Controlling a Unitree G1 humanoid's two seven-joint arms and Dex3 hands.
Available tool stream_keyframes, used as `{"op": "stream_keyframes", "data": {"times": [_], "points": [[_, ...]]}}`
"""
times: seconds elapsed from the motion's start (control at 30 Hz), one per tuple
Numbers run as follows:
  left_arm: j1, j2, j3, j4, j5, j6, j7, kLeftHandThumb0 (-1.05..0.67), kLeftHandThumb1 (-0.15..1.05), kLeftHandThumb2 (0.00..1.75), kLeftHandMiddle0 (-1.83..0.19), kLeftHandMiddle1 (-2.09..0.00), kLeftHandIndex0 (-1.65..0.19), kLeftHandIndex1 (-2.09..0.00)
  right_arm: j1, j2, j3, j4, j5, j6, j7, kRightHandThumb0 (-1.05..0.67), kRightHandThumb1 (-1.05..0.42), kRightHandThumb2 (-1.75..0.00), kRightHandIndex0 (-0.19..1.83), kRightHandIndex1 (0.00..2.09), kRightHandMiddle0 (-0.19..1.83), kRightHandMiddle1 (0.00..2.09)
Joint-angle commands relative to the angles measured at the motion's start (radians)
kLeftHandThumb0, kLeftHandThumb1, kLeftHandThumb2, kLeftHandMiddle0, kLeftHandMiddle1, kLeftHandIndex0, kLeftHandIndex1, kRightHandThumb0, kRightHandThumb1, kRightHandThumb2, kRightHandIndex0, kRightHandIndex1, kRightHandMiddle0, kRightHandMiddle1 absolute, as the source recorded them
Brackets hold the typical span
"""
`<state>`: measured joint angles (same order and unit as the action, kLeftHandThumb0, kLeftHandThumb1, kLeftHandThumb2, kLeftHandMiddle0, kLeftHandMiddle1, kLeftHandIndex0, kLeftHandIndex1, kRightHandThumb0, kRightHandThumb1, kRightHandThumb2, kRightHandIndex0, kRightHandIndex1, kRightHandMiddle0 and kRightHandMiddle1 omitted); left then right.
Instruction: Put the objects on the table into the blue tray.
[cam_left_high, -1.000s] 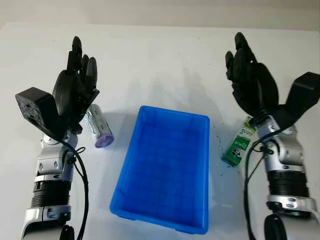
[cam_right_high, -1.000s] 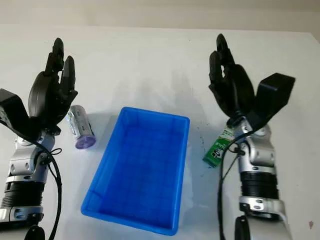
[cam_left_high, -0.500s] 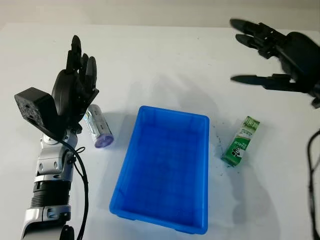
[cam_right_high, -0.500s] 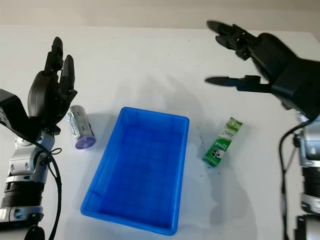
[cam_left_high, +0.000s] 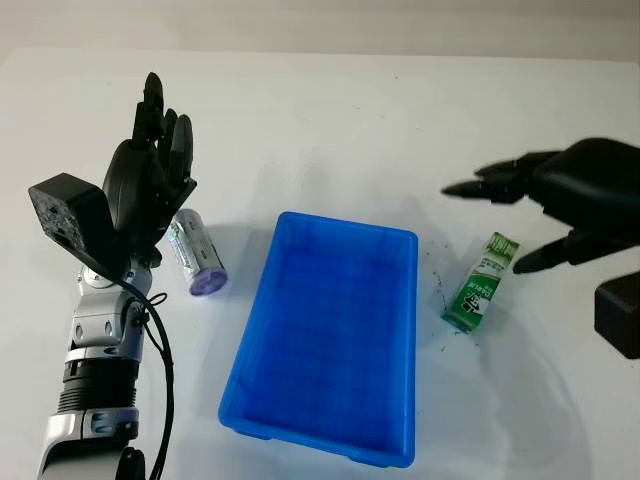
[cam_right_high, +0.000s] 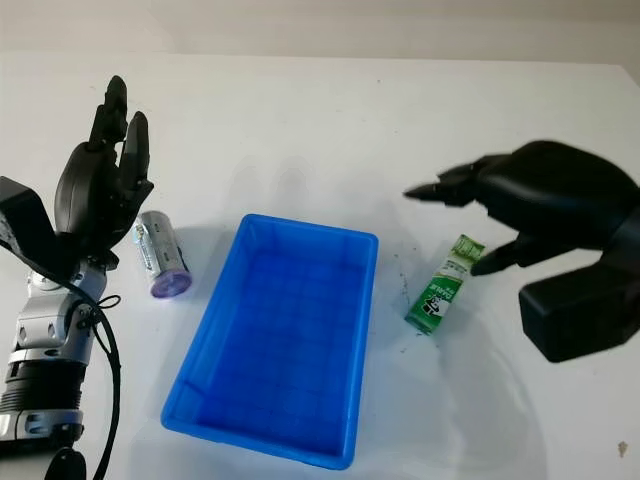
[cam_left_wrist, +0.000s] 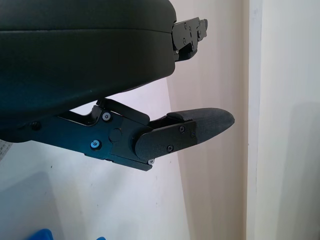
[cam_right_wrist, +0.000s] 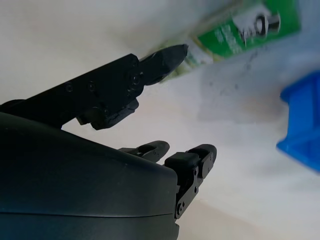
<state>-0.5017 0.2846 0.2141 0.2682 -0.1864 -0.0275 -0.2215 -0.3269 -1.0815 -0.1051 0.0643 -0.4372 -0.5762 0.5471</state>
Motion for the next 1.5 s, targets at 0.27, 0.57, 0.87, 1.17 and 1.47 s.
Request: {"op": "stream_keyframes", "data": {"times": [0.27,0.57,0.87,1.17,1.47], "points": [[-0.01,0.01,0.011,0.001,-0.007,-0.012,-0.004,-0.67,1.05,0.63,0.19,0.0,0.19,0.0,0.056,0.002,0.049,-0.025,-0.037,0.005,0.013,-0.26,-0.87,-0.06,0.38,0.05,0.37,0.05],[-0.005,0.013,0.008,-0.013,-0.004,0.003,-0.003,-0.68,1.05,0.63,0.19,0.0,0.19,0.0,0.086,0.048,0.108,0.073,-0.088,-0.089,-0.12,-0.23,-0.92,-0.06,0.53,0.14,0.54,0.15],[-0.012,0.017,0.008,0.0,-0.001,-0.009,-0.007,-0.67,1.05,0.63,0.19,0.0,0.19,0.0,0.057,0.069,0.138,0.199,-0.239,-0.219,-0.381,-0.36,-1.02,-0.06,0.03,1.92,0.0,1.97],[-0.021,0.019,0.008,0.016,-0.001,-0.019,-0.011,-0.66,1.05,0.63,0.19,0.0,0.19,0.0,-0.004,0.086,0.166,0.265,-0.39,-0.21,-0.639,-0.45,-1.05,-0.22,0.65,2.09,0.21,1.95],[-0.024,0.015,0.005,0.021,-0.001,-0.021,-0.013,-0.66,1.05,0.63,0.19,0.0,0.19,0.0,-0.179,0.114,0.198,0.425,-0.393,-0.13,-0.766,-0.47,-1.05,-0.18,0.72,2.09,0.43,2.09]]}}
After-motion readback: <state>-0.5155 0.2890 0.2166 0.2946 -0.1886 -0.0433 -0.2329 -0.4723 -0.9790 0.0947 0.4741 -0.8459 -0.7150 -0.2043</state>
